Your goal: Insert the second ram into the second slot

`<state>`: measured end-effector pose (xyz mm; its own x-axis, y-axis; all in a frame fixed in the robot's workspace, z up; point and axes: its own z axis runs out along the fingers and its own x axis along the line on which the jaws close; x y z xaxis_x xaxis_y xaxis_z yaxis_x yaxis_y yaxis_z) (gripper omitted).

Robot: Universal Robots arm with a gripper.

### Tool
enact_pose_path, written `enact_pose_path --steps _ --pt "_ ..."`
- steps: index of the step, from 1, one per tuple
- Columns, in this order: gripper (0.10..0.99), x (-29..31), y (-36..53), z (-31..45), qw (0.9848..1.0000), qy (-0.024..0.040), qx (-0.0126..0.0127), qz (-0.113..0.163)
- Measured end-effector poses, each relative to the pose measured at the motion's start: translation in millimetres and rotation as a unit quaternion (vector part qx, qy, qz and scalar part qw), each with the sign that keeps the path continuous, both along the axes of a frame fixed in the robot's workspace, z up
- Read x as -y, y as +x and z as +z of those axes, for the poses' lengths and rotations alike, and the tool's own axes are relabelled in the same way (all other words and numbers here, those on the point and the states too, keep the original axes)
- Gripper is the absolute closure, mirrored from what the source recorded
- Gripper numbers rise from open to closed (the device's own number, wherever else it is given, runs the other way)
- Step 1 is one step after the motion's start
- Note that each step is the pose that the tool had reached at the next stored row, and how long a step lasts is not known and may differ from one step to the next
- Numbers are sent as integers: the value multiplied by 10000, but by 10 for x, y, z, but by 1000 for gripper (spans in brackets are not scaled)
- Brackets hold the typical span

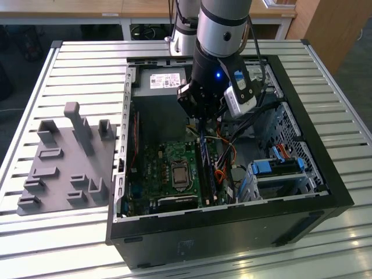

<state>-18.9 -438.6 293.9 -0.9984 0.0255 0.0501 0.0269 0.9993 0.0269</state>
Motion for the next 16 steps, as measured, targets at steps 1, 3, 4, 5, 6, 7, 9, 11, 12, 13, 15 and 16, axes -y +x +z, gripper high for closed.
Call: enact_pose_path --steps 1,3,4,5,6,7,9,11,12,13,15,16 --pt "949 0 0 0 10000 -1 0 0" --pt "949 0 0 -2 10000 0 0 0" --pt "949 0 0 -3 10000 0 0 0" --pt "949 0 0 -8 10000 0 0 0" --pt "949 0 0 -8 10000 0 0 0" --pt "949 0 0 -9 10000 0 0 0" --pt "949 0 0 -11 10000 0 0 0" --pt "949 0 0 -15 10000 0 0 0" --pt "949 0 0 -22 10000 0 0 0" --pt "949 0 0 -27 10000 0 0 0" --pt "949 0 0 -36 10000 0 0 0" --pt "949 0 0 -41 10000 0 0 0"
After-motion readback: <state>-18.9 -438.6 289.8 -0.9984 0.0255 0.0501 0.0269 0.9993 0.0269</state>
